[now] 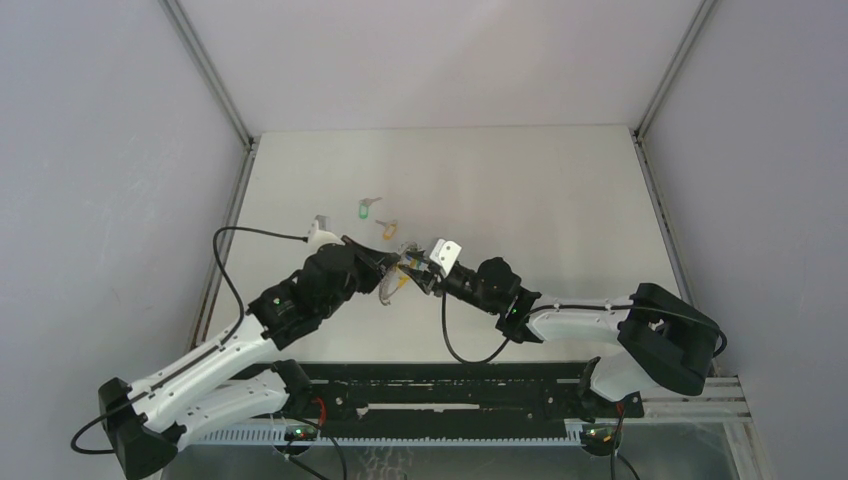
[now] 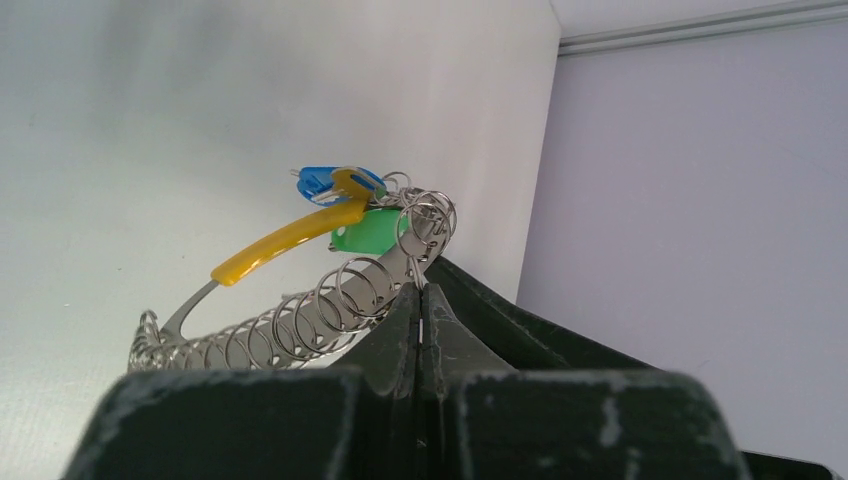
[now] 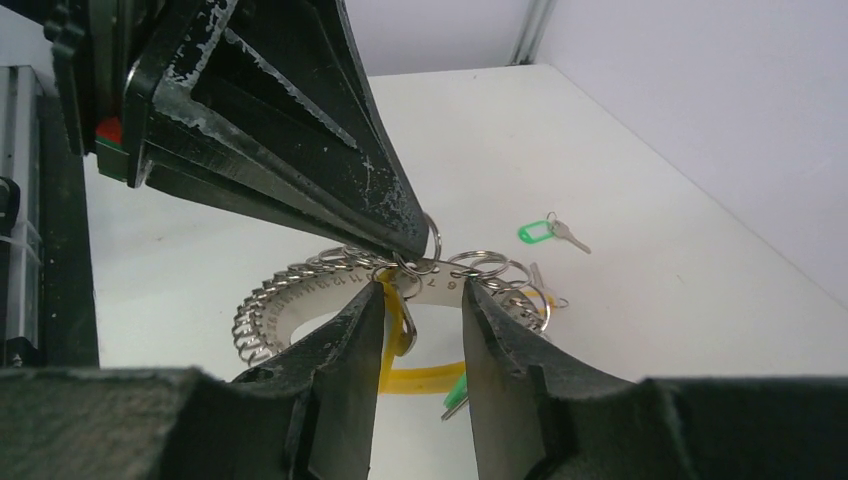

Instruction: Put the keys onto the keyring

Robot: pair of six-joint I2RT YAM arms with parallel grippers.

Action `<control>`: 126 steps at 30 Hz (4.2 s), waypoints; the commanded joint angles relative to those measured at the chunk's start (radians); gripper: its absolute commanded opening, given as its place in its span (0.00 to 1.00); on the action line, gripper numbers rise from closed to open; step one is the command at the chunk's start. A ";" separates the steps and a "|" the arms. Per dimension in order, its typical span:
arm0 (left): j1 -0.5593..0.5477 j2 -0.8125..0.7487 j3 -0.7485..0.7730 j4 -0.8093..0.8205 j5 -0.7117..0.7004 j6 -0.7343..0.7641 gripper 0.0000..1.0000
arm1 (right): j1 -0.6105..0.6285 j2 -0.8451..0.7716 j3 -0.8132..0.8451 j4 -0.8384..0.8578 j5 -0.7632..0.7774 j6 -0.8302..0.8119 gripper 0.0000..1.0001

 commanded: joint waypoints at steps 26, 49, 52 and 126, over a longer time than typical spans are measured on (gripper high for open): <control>-0.001 -0.083 -0.116 0.246 0.026 -0.044 0.00 | -0.082 -0.006 -0.037 0.111 -0.139 0.313 0.35; -0.001 -0.095 -0.145 0.315 0.047 -0.034 0.00 | -0.150 0.029 -0.047 0.193 -0.235 0.418 0.31; -0.001 -0.098 -0.158 0.339 0.048 -0.035 0.00 | -0.156 0.024 -0.051 0.191 -0.243 0.420 0.31; 0.053 -0.053 -0.188 0.362 0.245 -0.129 0.00 | -0.157 -0.157 -0.085 -0.022 -0.433 -0.240 0.32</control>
